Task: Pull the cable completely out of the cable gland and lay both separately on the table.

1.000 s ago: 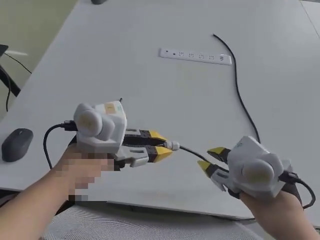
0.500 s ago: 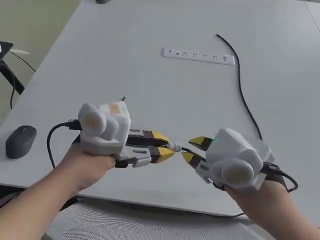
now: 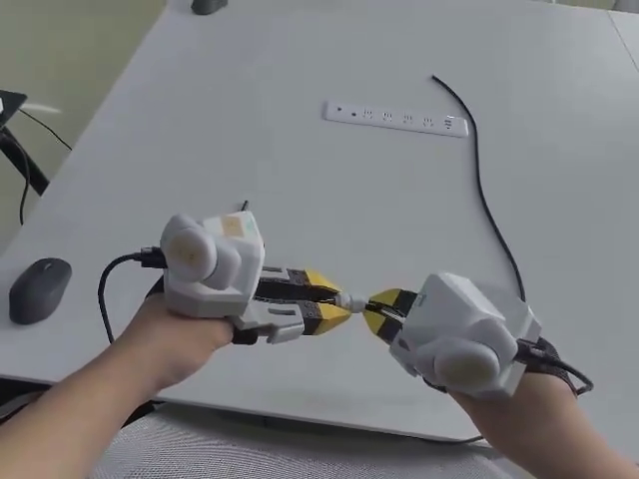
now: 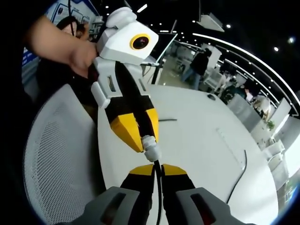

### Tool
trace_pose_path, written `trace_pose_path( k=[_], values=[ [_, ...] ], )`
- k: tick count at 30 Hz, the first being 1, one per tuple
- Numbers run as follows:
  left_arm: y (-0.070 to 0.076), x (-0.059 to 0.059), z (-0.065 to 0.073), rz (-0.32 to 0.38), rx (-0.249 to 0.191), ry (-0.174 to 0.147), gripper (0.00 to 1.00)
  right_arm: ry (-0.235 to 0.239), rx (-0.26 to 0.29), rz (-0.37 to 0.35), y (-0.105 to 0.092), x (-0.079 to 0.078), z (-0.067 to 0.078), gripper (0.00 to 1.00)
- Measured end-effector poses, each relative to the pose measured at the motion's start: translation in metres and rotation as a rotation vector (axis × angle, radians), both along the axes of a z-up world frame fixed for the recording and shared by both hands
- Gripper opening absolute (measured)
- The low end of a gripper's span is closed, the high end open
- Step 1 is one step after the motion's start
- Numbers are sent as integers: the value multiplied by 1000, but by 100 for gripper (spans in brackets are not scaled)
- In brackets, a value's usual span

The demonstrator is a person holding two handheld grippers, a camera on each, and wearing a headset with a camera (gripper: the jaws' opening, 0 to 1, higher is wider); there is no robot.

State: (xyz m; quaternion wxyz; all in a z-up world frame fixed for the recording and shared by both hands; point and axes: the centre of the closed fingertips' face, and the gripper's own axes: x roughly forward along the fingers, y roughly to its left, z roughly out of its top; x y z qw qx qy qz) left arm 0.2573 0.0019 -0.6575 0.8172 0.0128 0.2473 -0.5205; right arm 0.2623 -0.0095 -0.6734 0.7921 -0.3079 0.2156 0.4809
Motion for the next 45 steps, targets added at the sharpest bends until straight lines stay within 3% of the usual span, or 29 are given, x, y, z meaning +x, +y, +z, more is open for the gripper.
trace_pose_path(
  k=[25, 29, 33, 40, 45],
  values=[
    [0, 2, 0, 0, -4, -15, 15, 39, 19, -42, -5, 3, -3, 0],
    [1, 2, 2, -1, 0, -20, 15, 58, 28, -77, -10, 6, -5, 0],
    [3, 2, 3, 6, 1, -22, 15, 105, 56, -144, -17, 11, -11, 0],
    [4, 1, 4, 8, -3, -23, 15, 143, 39, -233, -36, 17, -28, 0],
    [7, 2, 5, 14, -12, -24, 15, 221, 72, -326, -53, 21, -42, 0]
  ],
)
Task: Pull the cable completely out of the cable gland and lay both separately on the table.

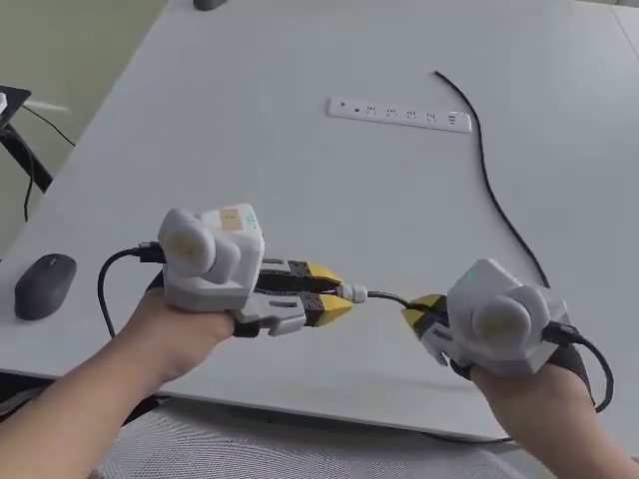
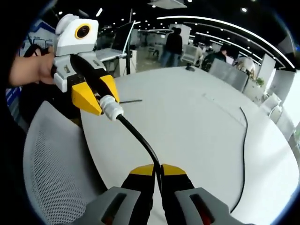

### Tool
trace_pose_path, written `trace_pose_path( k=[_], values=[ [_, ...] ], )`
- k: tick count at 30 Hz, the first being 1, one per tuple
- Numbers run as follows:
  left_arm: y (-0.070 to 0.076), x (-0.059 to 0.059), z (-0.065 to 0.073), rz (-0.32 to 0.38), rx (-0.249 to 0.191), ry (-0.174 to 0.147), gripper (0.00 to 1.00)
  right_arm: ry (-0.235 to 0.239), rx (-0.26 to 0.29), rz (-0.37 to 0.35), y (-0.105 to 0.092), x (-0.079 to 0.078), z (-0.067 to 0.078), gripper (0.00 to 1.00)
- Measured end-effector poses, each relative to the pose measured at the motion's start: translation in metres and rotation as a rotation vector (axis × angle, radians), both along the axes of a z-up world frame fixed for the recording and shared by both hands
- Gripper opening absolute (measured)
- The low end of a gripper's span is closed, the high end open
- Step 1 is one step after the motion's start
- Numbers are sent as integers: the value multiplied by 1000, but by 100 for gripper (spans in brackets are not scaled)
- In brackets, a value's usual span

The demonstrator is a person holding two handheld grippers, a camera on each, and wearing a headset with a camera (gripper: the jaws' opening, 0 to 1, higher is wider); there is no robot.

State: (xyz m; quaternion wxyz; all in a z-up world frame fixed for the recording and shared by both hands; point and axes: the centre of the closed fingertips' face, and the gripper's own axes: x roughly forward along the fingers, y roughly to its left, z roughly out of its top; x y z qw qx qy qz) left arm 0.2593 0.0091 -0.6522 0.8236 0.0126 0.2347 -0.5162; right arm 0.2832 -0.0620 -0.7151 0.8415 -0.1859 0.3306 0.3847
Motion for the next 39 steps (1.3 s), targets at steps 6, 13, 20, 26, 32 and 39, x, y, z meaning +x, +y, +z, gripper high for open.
trace_pose_path(
  k=[6, 13, 20, 26, 32, 39],
  values=[
    [0, 0, 3, 5, -14, -3, 15, 76, 67, -153, -15, 7, -12, 0],
    [2, -1, 6, 7, -21, -12, 15, 112, 63, -226, -25, 8, -25, 0],
    [2, -2, 5, 9, -14, -19, 15, 119, 67, -244, -22, 1, -27, 0],
    [6, -4, 3, 11, -5, -17, 15, 119, 80, -243, -22, 0, -27, 0],
    [7, -4, 3, 14, -4, -17, 15, 96, 76, -233, -21, 0, -24, 1],
    [12, 0, 3, 24, -1, -21, 15, 61, 60, -203, -21, 0, -19, 2]
  ],
)
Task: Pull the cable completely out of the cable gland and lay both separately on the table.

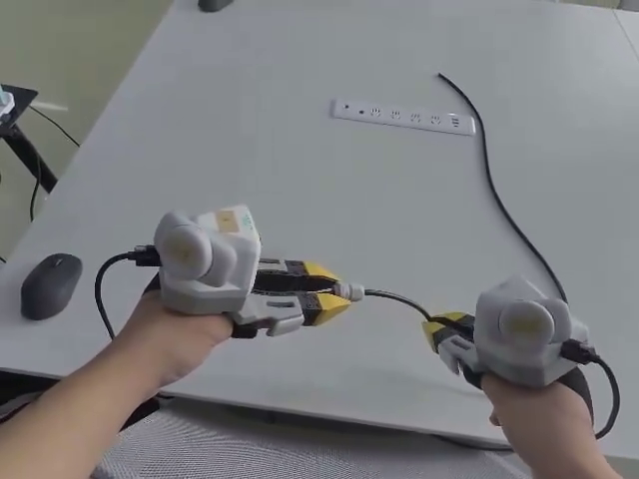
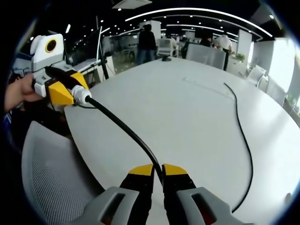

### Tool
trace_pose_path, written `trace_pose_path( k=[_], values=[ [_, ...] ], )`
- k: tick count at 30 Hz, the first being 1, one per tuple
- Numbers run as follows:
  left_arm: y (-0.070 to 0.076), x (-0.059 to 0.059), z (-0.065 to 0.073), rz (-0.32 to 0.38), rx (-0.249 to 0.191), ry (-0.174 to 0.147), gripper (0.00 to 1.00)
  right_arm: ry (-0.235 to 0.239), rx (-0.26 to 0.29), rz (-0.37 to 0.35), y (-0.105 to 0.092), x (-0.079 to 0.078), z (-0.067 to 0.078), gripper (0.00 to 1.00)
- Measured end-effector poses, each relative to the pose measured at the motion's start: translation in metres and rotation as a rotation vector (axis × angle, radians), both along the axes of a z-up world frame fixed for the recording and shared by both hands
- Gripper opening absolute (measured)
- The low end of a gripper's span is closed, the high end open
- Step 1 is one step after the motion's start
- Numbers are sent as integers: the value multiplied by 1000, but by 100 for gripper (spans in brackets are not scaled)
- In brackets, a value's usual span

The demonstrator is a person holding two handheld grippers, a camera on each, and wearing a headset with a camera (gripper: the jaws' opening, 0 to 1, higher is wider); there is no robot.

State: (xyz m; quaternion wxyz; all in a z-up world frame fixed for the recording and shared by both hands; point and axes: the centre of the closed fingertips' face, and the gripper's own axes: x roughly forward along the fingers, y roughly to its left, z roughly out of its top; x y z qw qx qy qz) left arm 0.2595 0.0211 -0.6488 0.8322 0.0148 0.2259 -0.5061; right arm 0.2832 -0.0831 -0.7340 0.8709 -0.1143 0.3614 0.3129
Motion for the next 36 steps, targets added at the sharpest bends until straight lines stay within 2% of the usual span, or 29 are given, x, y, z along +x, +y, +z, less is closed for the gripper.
trace_pose_path(
  k=[7, 12, 15, 20, 26, 36],
  values=[
    [1, 2, 0, 3, 3, 1, 15, -14, -12, 26, 0, -1, 1, 8],
    [0, 2, 1, -1, 4, 1, 15, -30, -7, 51, 4, -6, 7, 14],
    [0, 3, 1, 3, 4, 4, 15, -68, -9, 89, 9, -8, 18, 16],
    [0, 3, -1, 2, 4, 5, 15, -174, -67, 207, 25, -9, 41, 17],
    [-2, 3, 1, 1, 2, 3, 15, -281, -114, 355, 57, -9, 64, 17],
    [-5, 1, 3, -5, 5, 6, 15, -346, -162, 482, 80, -10, 73, 12]
  ],
)
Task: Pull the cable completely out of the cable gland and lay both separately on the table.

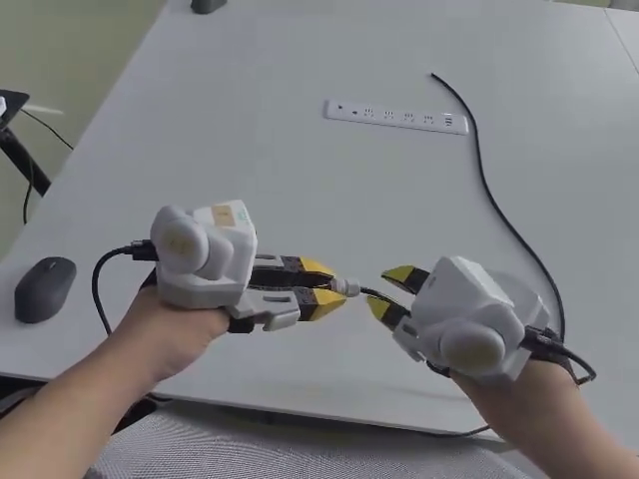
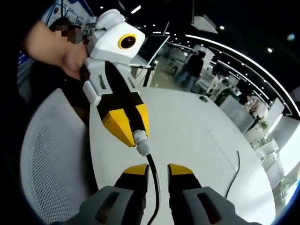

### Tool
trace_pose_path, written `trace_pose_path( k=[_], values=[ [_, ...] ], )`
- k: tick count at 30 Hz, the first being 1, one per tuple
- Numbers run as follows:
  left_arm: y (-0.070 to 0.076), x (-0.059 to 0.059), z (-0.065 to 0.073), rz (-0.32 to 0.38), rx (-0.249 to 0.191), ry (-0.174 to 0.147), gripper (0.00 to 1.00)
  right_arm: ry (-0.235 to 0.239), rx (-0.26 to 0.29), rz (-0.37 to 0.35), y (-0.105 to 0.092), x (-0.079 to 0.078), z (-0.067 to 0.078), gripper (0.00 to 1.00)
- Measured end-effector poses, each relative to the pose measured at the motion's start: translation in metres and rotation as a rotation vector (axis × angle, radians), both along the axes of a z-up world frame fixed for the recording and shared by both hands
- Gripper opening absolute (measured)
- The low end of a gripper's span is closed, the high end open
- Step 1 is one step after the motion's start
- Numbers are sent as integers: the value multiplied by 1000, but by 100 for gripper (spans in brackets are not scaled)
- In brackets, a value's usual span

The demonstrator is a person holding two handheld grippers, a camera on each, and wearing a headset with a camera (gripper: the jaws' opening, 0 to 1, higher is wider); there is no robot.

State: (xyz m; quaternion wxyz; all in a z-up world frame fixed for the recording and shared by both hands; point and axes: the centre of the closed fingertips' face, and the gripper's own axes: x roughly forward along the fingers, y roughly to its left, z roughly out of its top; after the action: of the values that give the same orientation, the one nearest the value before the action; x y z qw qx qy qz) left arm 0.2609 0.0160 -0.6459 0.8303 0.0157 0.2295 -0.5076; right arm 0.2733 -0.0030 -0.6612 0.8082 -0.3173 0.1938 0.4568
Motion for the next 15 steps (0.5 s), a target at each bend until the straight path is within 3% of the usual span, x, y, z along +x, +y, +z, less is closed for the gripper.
trace_pose_path(
  k=[11, 15],
  values=[
    [-3, -1, -2, -8, 2, 0, 15, -20, -57, 65, 10, -5, -7, 3],
    [-3, -1, -2, -9, 2, 0, 15, -20, -54, 65, 8, -5, -6, 1]
  ],
)
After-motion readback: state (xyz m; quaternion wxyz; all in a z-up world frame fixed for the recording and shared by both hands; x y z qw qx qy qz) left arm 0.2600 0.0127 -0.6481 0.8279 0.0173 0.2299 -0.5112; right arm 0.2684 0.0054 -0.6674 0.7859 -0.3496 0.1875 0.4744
